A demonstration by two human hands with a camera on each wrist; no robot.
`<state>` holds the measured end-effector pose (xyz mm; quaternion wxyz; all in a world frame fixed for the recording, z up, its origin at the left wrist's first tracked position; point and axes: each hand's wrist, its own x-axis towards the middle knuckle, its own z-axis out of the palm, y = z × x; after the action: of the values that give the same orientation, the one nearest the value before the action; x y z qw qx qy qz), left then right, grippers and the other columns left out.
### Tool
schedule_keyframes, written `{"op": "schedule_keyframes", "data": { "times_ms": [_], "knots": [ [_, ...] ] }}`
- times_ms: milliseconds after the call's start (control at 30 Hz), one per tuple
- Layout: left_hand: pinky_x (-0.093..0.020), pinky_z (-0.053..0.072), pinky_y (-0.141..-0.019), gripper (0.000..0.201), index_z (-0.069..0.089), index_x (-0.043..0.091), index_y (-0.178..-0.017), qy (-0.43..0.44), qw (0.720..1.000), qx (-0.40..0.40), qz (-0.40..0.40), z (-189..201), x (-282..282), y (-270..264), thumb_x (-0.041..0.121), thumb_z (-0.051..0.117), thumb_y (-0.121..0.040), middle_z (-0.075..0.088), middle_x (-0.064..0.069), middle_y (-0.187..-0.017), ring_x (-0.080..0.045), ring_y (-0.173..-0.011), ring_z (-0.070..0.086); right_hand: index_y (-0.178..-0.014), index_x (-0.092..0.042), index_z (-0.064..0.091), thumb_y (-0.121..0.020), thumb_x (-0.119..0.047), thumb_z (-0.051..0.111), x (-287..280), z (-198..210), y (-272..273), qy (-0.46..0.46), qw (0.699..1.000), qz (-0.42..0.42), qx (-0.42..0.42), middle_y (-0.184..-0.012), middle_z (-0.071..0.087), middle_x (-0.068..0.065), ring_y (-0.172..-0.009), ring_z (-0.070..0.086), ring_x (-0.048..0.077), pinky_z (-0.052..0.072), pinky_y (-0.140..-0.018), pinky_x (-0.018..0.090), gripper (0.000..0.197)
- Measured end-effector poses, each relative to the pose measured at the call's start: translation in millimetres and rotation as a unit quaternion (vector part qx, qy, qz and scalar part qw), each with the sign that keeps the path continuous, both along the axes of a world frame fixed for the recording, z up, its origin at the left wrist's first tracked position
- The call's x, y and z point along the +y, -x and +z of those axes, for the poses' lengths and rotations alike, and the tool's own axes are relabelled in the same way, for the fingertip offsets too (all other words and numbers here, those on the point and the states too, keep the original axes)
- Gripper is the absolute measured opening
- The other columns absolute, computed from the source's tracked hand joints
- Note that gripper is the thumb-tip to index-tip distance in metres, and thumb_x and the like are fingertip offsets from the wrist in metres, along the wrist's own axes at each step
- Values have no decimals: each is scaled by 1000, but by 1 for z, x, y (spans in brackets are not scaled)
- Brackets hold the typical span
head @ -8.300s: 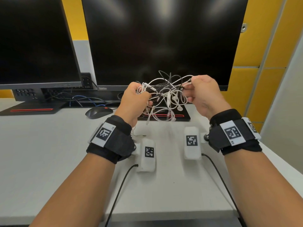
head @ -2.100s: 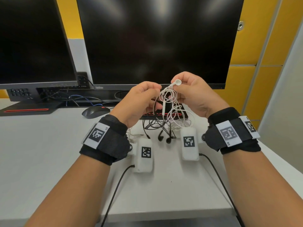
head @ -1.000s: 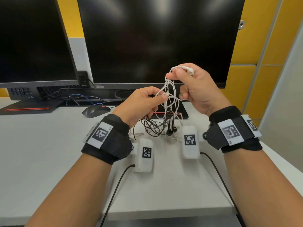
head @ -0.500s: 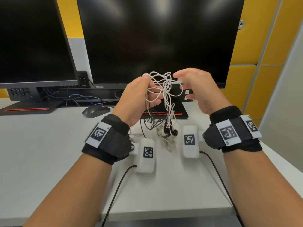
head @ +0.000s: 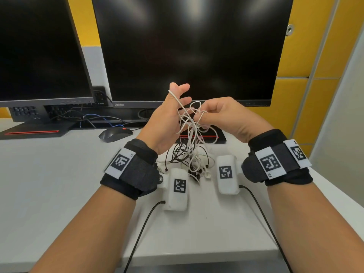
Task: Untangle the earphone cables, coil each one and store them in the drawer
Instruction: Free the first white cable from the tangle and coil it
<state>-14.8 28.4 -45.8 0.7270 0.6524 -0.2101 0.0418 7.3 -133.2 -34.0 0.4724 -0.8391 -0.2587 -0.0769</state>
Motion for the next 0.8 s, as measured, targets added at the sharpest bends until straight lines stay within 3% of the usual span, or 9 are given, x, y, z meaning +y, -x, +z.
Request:
{"op": "schedule_keyframes", "data": {
  "times_ms": [67, 167, 233, 300, 400, 500, 600, 667, 800],
  "knots": [
    [-34, 48, -94, 51, 48, 30, -131, 4, 1000, 6, 9, 0, 0, -2, 56, 18, -99, 51, -2, -131, -12, -111, 57, -72, -15, 63, -88, -17, 62, 1, 1, -3, -17, 999, -50, 1, -71, 61, 0, -73, 59, 13, 51, -78, 32, 16],
    [-26, 48, -70, 44, 60, 19, -106, 18, 1000, 16, 21, 3, 0, -3, 48, 28, -102, 63, -1, -96, -12, -80, 61, -81, -8, 64, -88, -9, 54, 0, 6, -9, -31, 989, -143, -5, -74, 56, -1, -70, 54, 12, 47, -63, 20, 12],
    [-27, 43, -64, 25, 60, 15, -91, -21, 999, -2, 29, 3, 2, -4, 31, 43, -101, 59, 3, -78, -11, -68, 56, -91, -5, 68, -90, -7, 54, -3, 8, -11, -86, 984, -158, 12, -77, 58, -2, -70, 56, 10, 44, -55, 14, 14],
    [-29, 45, -70, 21, 60, 15, -75, -75, 996, -36, 23, 0, 4, -6, 23, 53, -93, 60, 5, -76, -12, -75, 56, -92, -10, 69, -91, -10, 55, -5, 7, -11, -144, 977, -160, 18, -85, 61, -1, -80, 57, 13, 43, -61, 20, 14],
    [-33, 47, -81, 38, 62, 18, -53, -94, 995, -37, 7, -2, 5, -3, 37, 53, -85, 65, 4, -81, -15, -86, 59, -94, -23, 70, -94, -20, 57, -7, 3, -13, -175, 969, -177, -10, -94, 62, -8, -89, 55, 6, 42, -68, 23, 13],
    [-28, 50, -76, 48, 65, 13, -65, -86, 995, -16, 56, -1, 3, -6, 41, 46, -98, 64, 4, -77, -11, -81, 61, -103, -25, 69, -96, -30, 56, -9, 4, -15, -192, 962, -186, -55, -95, 64, -5, -89, 57, 7, 45, -70, 22, 15],
    [-26, 51, -69, 11, 61, 18, -104, -91, 990, -42, 95, -2, 2, -9, 19, 59, -94, 63, 0, -88, -9, -73, 62, -95, -23, 68, -98, -27, 54, -11, 6, -13, -218, 958, -172, -68, -73, 56, -3, -65, 54, 7, 46, -57, 19, 14],
    [-28, 53, -71, 34, 52, 20, -118, -104, 990, -31, 86, -5, 4, -11, 9, 66, -89, 62, -4, -94, -12, -74, 62, -92, -21, 66, -99, -22, 52, -9, 7, -11, -262, 954, -139, -46, -70, 56, 0, -59, 55, 10, 48, -52, 22, 16],
    [-29, 51, -70, 34, 57, 18, -120, -160, 987, 3, 26, -5, 1, -6, 13, 67, -88, 64, -4, -89, -12, -71, 61, -101, -16, 63, -101, -18, 47, -5, 10, -6, -352, 934, -66, 16, -81, 65, 5, -76, 71, 21, 60, -68, 32, 17]
  ]
}}
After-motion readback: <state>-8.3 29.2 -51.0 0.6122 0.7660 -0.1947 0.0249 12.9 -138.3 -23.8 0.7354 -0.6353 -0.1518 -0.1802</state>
